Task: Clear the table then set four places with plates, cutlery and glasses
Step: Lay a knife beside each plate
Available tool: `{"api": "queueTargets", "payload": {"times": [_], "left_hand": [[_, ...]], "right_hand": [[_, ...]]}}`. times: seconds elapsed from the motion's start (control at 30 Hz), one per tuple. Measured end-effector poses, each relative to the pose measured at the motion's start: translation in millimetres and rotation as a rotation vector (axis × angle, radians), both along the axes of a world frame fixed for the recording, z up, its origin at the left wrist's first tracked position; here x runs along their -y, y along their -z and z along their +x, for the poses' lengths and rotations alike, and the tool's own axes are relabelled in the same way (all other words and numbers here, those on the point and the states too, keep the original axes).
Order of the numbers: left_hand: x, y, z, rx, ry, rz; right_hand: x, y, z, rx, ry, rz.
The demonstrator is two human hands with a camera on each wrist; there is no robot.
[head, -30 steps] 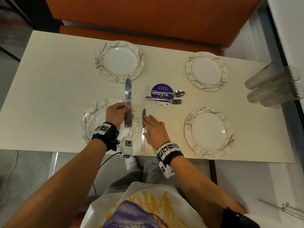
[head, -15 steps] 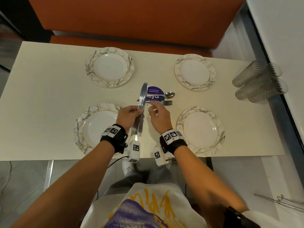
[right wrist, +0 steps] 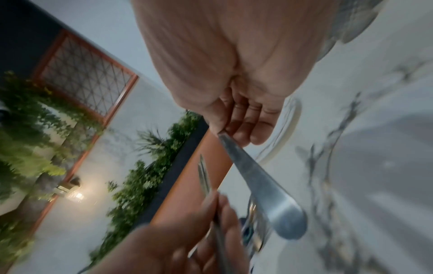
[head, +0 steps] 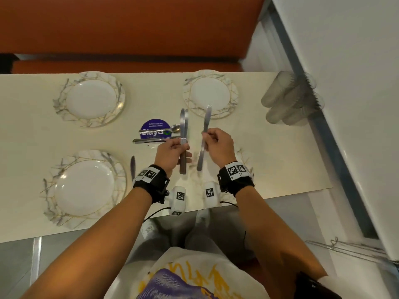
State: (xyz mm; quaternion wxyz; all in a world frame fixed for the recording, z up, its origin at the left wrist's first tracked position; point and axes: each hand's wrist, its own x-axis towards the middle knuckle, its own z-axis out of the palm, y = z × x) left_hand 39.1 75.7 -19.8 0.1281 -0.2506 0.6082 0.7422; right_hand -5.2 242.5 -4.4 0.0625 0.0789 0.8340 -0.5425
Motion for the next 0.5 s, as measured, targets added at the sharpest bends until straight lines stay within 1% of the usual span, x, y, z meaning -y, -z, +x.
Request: {"api": "queueTargets", "payload": {"times": [0.13, 0.27, 0.37, 0.5], "left_hand": [[-44, 12, -11, 0.031, -0.015, -0.011], [-78, 19, -17, 0.041, -0.032, -0.046], [-91, 27, -19, 0.082, -0.072, -0.056], [-99, 30, -15, 0.104, -0.109, -0.067]], "right_hand": [[-89, 8, -20, 0.057, 0.068, 0.083], [-168, 25, -23, 0.130, 0.048, 0.310], [-203, 46, -16, 0.197, 0.010, 0.402], [-215, 72, -5, 0.275, -0.069, 0.477]]}}
